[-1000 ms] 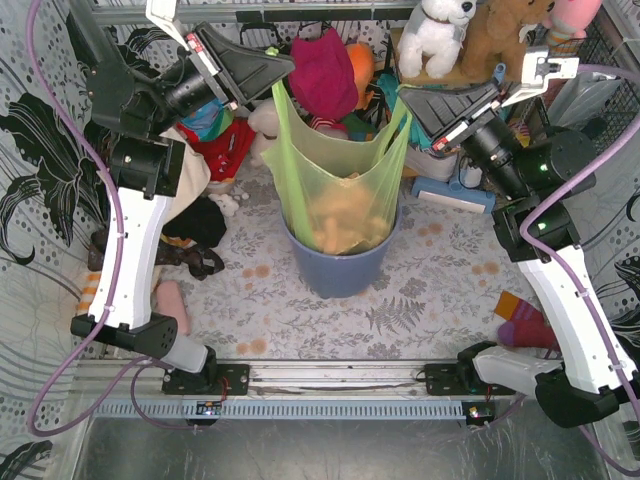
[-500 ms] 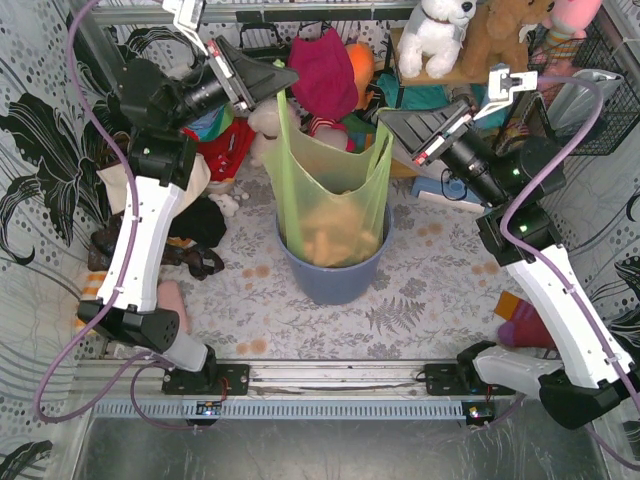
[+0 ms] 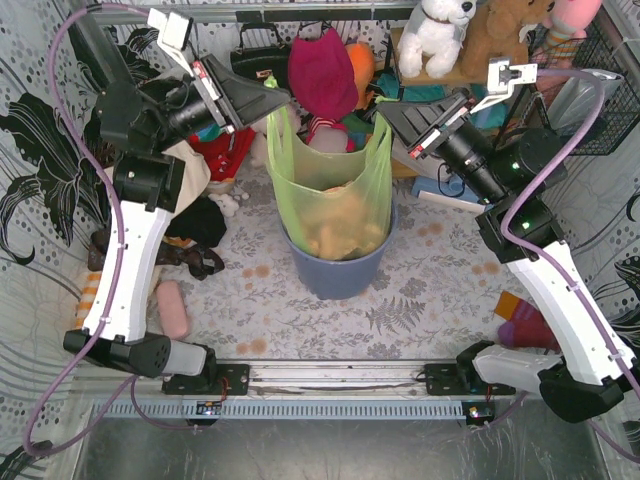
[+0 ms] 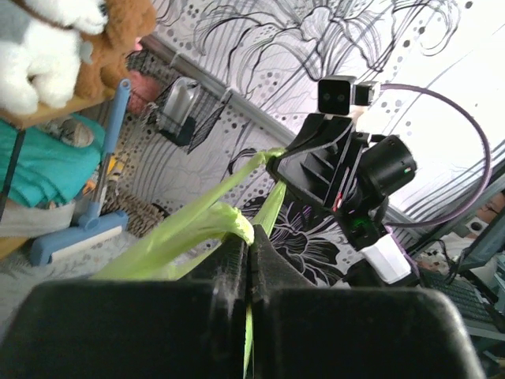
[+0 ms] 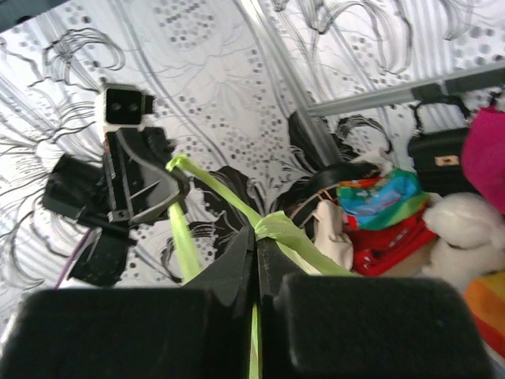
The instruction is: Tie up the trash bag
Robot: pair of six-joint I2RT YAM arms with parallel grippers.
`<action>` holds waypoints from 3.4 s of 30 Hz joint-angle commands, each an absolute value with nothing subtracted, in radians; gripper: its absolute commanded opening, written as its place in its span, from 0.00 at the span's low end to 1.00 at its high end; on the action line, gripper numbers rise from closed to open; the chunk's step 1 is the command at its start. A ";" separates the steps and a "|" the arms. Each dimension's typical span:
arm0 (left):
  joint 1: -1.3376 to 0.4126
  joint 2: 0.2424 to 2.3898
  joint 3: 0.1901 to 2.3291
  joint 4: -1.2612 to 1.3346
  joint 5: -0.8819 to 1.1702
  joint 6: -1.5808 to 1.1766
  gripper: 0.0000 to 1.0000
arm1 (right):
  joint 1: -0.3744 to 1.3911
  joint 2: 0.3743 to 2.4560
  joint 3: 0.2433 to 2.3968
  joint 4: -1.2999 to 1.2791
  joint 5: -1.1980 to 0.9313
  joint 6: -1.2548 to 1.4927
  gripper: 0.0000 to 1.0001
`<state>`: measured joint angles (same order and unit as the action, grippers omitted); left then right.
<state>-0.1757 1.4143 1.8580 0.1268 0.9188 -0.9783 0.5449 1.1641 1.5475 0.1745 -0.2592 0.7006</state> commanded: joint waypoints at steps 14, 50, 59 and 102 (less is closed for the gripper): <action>-0.152 1.190 1.820 -0.368 0.696 -0.622 0.69 | 0.549 1.128 1.744 -0.311 -0.041 0.513 0.56; -1.121 1.322 1.737 -0.085 -0.383 -0.238 0.64 | 0.549 1.404 2.261 -0.749 -0.173 0.357 0.41; -1.121 1.257 1.472 0.207 -0.406 -0.115 0.65 | 0.550 1.427 2.271 -0.746 -0.201 0.380 0.33; -0.939 1.377 1.339 0.715 -0.035 0.173 0.78 | 0.549 1.349 2.210 -0.681 -0.239 0.428 0.00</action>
